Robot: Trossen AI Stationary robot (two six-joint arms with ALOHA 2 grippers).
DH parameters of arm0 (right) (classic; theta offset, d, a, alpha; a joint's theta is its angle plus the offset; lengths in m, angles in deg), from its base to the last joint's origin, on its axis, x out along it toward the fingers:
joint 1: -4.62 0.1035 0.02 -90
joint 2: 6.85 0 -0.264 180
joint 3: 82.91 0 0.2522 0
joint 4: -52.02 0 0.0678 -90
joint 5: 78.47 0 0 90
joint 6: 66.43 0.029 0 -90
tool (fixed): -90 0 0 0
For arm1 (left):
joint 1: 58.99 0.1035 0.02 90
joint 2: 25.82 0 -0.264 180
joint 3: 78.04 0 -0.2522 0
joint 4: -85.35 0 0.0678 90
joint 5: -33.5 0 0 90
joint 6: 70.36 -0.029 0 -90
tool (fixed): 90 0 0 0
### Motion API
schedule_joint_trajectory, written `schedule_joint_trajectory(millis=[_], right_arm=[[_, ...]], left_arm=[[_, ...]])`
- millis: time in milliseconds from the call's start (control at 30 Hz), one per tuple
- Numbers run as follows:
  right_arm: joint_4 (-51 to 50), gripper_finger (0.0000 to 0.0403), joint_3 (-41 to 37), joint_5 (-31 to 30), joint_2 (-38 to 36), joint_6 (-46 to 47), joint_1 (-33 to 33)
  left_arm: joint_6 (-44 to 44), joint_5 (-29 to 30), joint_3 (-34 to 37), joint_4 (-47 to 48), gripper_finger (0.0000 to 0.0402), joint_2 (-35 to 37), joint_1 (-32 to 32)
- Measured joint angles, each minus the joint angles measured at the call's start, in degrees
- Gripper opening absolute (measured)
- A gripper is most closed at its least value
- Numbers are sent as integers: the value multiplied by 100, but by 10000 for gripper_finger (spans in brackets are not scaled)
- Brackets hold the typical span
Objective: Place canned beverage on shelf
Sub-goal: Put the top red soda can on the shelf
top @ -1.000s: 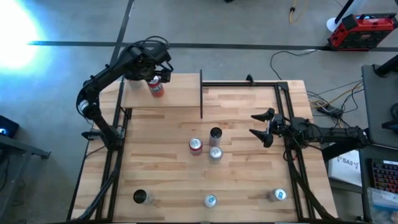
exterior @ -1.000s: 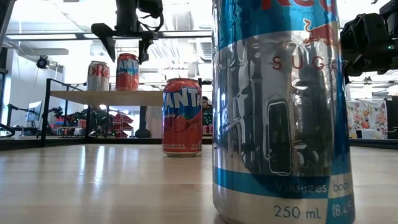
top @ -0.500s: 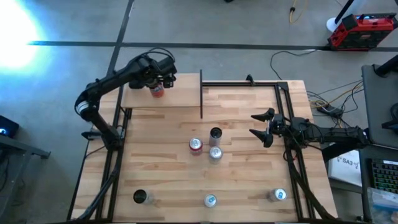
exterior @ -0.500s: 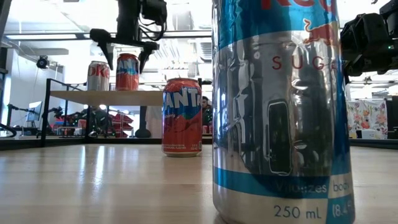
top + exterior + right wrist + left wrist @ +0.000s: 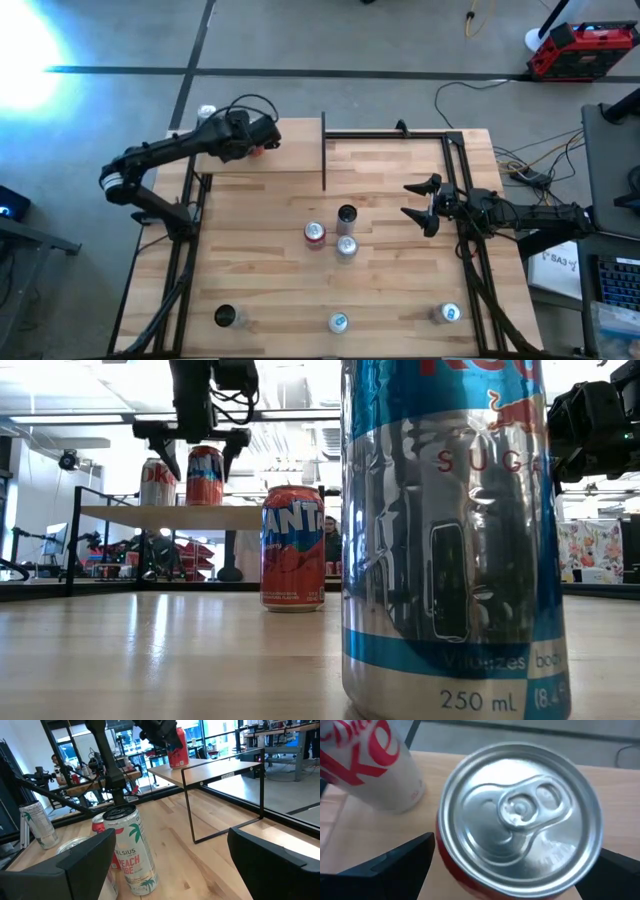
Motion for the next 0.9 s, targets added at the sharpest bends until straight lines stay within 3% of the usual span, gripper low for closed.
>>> schedule_joint_trajectory(millis=[333, 567, 900], right_arm=[[0, 368, 0, 0, 0, 0, 2], [0, 368, 1, 0, 0, 0, 1], [0, 368, 1, -1, -1, 0, 2]], left_arm=[[-320, 159, 828, -1012, 400, 454, -40], [-448, 453, 1013, -1309, 393, 481, -218], [-578, 660, 1022, -1357, 308, 481, -294]])
